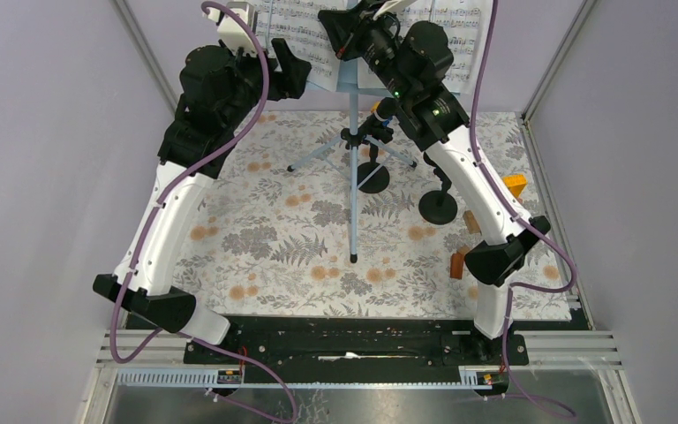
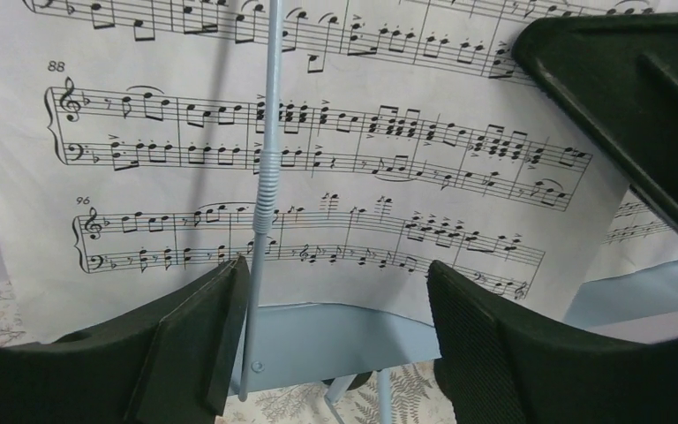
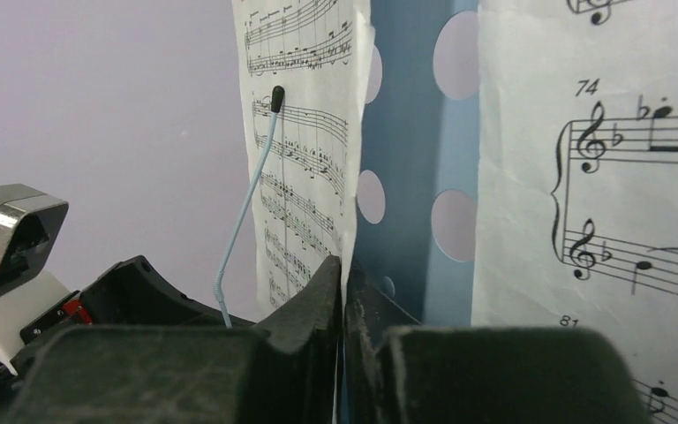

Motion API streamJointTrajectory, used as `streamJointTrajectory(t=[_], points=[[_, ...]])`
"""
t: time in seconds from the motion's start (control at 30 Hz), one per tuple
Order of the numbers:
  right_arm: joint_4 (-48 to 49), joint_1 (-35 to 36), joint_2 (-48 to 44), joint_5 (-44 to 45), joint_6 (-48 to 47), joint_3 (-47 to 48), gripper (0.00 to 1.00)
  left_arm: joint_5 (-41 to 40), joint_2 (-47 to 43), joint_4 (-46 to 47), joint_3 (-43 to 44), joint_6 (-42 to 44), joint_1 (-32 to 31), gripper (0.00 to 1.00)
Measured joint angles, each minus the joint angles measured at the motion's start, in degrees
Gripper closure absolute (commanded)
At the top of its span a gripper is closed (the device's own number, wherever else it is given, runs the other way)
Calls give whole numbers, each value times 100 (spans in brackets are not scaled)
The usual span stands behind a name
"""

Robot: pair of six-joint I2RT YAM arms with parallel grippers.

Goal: Pack up the instrument practice props

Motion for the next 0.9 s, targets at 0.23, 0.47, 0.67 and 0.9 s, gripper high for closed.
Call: streamJointTrajectory(t=[0.23, 0.47, 0.67, 0.9], points=[[343, -2, -50, -13, -116, -358, 100, -129, -26, 72, 140, -59, -7, 12], [391, 2, -76, -63, -160, -422, 100, -256, 20, 275, 688, -20, -7, 36], [387, 0, -103, -90, -188, -452, 100, -289, 227, 420, 1019, 111, -4, 49], [374, -4, -208, -153, -245, -542, 100, -365, 570, 426, 1021, 205, 39, 72]])
